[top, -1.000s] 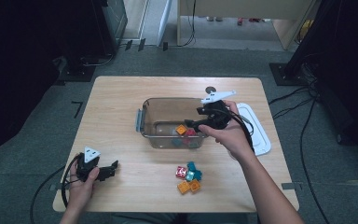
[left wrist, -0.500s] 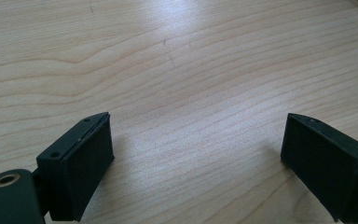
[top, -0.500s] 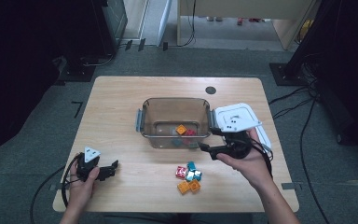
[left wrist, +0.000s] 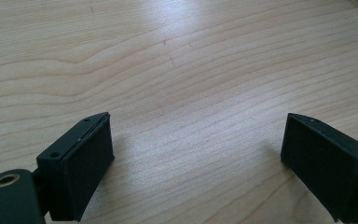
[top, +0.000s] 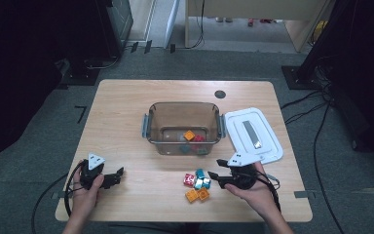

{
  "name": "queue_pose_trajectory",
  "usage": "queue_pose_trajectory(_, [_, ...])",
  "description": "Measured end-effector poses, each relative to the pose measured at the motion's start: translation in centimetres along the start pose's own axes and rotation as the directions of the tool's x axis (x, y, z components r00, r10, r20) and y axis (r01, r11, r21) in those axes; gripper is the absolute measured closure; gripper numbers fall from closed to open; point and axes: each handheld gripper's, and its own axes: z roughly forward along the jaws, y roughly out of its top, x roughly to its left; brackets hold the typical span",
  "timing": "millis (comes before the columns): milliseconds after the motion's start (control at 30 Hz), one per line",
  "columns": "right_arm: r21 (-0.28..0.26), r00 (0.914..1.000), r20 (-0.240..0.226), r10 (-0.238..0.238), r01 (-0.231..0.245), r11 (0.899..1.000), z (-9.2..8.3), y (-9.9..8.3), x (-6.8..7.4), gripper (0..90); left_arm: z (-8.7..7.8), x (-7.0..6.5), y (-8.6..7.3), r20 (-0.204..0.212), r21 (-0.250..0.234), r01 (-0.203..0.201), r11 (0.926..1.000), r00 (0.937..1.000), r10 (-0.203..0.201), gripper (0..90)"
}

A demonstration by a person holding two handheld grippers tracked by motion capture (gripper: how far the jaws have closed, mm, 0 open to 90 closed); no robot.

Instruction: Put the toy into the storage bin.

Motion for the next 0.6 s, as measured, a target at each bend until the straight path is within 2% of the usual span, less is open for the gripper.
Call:
queue_pose_trajectory(100, [0.031, 0.9998, 0.001, 0.019, -0.019, 0.999, 1.0, -1.6, -0.5, 44.4, 0.0, 0.0, 0.0, 0.0, 0.0, 0.0, 1.0, 1.0, 0.0, 9.1])
queue_pose_trajectory(300, [0.073, 0.9995, -0.03, -0.005, 0.007, 0.997, 2.0, -3.5, -0.3, 44.1, 0.0, 0.0, 0.0, 0.001, 0.0, -0.001, 1.0, 1.0, 0.001, 9.1])
queue_pose_trajectory(400, [0.084, 0.9982, -0.055, -0.025, 0.029, 0.996, 2.4, -3.8, 0.3, 43.6, 0.0, 0.0, 0.0, 0.002, 0.0, -0.002, 1.0, 1.0, 0.002, 9.1])
queue_pose_trajectory(600, [0.111, 0.997, -0.06, -0.05, 0.056, 0.992, 3.4, -4.0, 0.9, 43.2, 0.0, 0.0, 0.0, 0.004, 0.0, -0.004, 1.0, 1.0, 0.004, 9.1])
